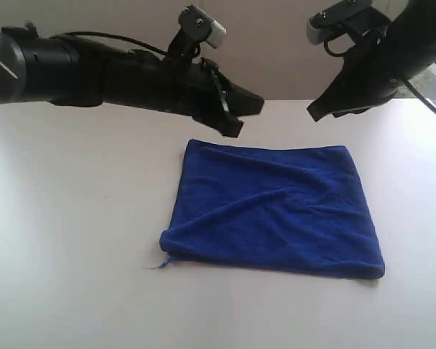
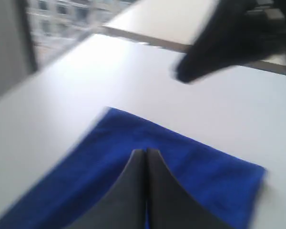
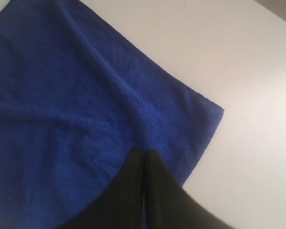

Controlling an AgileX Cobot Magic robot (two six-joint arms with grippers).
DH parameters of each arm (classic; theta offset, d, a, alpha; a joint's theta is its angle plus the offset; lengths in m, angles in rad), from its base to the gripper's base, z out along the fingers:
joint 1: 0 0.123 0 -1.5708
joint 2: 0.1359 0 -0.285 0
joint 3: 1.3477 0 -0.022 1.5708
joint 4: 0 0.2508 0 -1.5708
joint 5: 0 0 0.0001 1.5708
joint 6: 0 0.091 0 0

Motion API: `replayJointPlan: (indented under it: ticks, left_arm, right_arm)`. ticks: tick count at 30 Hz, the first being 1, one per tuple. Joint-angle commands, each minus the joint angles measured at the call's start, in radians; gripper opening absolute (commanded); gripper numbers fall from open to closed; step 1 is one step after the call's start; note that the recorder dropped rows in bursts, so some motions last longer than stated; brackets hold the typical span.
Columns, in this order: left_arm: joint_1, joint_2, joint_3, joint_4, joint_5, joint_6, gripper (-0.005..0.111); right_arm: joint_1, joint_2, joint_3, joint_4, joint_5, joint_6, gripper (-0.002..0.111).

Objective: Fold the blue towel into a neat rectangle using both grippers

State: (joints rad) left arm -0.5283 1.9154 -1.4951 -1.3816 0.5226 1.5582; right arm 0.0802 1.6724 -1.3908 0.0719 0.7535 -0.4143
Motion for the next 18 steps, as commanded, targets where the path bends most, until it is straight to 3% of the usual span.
replayJointPlan:
  ticks: [1,5,10,13,18]
  left_arm:
    - [0.048,-0.011,-0.045,0.478,0.272,-0.340,0.000]
    - [0.090,-0.032,-0.047,0.705,0.087,-0.472,0.000]
    - [0.154,-0.017,-0.054,0.715,0.021,-0.490,0.000]
    - [0.198,0.036,-0.113,0.705,0.068,-0.448,0.000]
    - [0.236,0.182,-0.313,0.649,0.218,-0.374,0.000]
  right_arm:
    - [0.000,-0.007,0.025,0.009,0.009,0.005,0.000]
    - [0.044,-0.007,0.065,0.065,0.019,-0.060,0.000]
    - [0.161,-0.005,0.122,0.065,-0.056,-0.060,0.000]
    - [0.220,0.008,0.128,0.065,-0.097,-0.058,0.000]
    - [0.294,0.084,0.128,0.065,-0.137,-0.054,0.000]
